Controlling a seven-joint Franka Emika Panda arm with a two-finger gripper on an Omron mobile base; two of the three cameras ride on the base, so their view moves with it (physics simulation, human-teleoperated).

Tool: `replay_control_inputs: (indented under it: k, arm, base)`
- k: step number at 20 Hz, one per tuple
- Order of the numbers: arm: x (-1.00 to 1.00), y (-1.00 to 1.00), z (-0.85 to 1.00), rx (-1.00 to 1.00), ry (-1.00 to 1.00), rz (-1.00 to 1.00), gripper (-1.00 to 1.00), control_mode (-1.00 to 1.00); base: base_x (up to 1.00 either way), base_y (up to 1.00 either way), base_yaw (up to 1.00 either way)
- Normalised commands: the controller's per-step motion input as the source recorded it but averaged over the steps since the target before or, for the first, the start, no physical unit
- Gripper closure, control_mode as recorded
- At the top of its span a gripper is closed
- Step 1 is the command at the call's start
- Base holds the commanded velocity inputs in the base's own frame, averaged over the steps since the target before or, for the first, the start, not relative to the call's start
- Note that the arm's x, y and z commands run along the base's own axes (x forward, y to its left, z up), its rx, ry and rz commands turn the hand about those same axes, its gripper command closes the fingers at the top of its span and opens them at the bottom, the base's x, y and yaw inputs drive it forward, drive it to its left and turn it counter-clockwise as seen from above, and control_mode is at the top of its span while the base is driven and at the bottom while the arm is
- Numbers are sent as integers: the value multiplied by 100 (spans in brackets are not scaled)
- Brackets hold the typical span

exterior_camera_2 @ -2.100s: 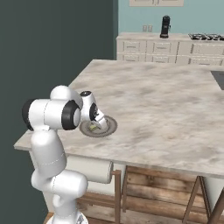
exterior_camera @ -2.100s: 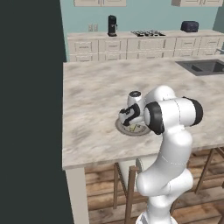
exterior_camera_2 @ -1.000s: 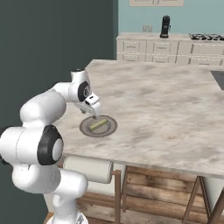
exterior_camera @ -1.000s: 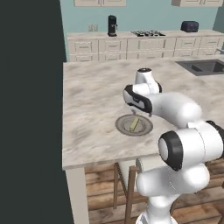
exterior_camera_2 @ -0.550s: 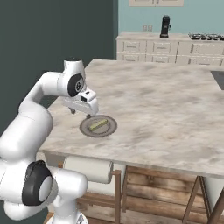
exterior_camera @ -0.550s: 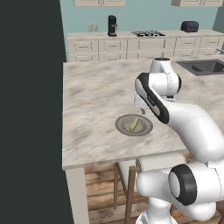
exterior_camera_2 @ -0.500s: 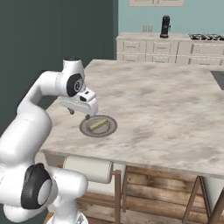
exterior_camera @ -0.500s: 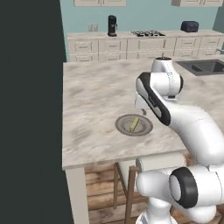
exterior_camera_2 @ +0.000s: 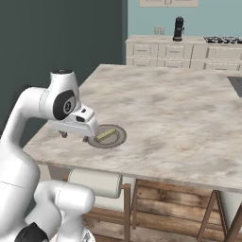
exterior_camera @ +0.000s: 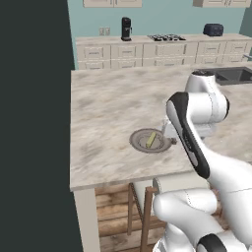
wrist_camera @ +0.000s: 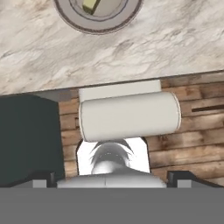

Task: Retrieve the butter from the fridge and place it on a plate on the dining table. Then retrieve the butter knife by the fridge and place it near the plate.

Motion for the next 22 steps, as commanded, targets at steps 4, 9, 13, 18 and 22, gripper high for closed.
replay_control_inputs:
  k: [4,9,13,18,22]
  arm:
    - [-96,0,0,0,-10,11,-100,-100]
    - [-40,0,0,-1,-1,4,-100,-100]
    - [-2,0,0,-1,4,0,-100,-100]
    - [2,8,-5,-7,10,-1,-100,-100]
    - [0,6,-5,-1,0,0,-100,-100]
  base:
    - [0,0,0]
    - [0,0,0]
    - [0,0,0]
    - [0,0,0]
    - [0,0,0]
